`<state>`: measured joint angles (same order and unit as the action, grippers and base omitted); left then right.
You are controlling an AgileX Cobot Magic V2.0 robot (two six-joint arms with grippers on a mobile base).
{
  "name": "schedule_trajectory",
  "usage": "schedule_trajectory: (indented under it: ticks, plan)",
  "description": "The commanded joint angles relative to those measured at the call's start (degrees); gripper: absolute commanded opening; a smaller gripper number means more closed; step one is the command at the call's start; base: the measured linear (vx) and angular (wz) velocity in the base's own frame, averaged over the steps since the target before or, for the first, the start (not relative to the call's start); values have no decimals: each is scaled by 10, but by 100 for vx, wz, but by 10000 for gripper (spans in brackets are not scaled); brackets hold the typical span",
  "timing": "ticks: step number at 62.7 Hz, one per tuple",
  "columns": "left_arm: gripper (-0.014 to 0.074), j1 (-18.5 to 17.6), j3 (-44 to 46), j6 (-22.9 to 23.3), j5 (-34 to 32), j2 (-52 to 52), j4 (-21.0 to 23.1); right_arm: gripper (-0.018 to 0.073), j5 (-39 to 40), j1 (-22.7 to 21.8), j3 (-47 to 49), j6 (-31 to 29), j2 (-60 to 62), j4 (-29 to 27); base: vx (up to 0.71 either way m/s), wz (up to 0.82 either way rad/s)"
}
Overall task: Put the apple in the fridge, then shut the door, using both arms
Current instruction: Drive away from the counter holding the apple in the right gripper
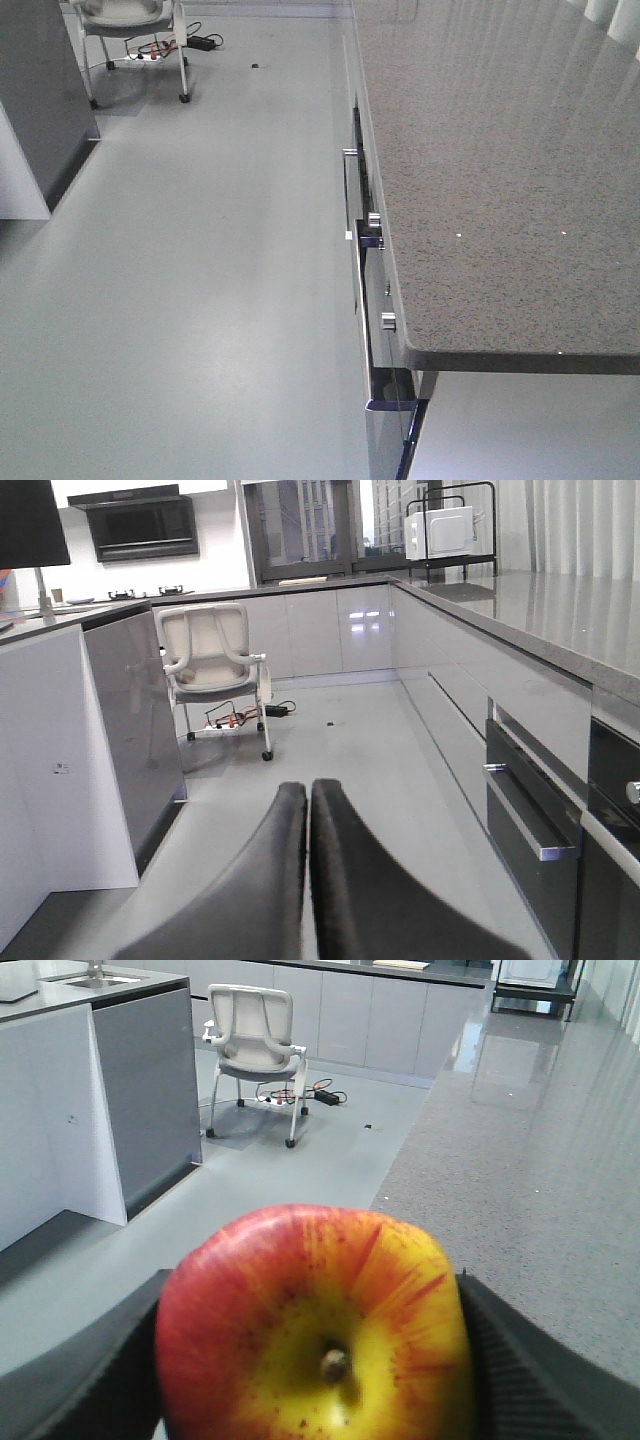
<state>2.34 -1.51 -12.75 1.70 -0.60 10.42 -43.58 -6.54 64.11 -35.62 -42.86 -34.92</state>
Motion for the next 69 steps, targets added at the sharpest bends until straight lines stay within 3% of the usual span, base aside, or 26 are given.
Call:
schedule_trajectory:
  ticks: [1,22,69]
  plan:
    - [-6,-1,-12,1,-43,-9,2,-6,42,-1,14,-5,1,-18,-1,11]
    - [-6,-1,-12,1,-43,-9,2,-6,42,-1,14,-5,1,-18,-2,29]
    - [-6,-1,-12,1,-43,-9,2,-6,42,-1,14,-5,1,-18,-3,55]
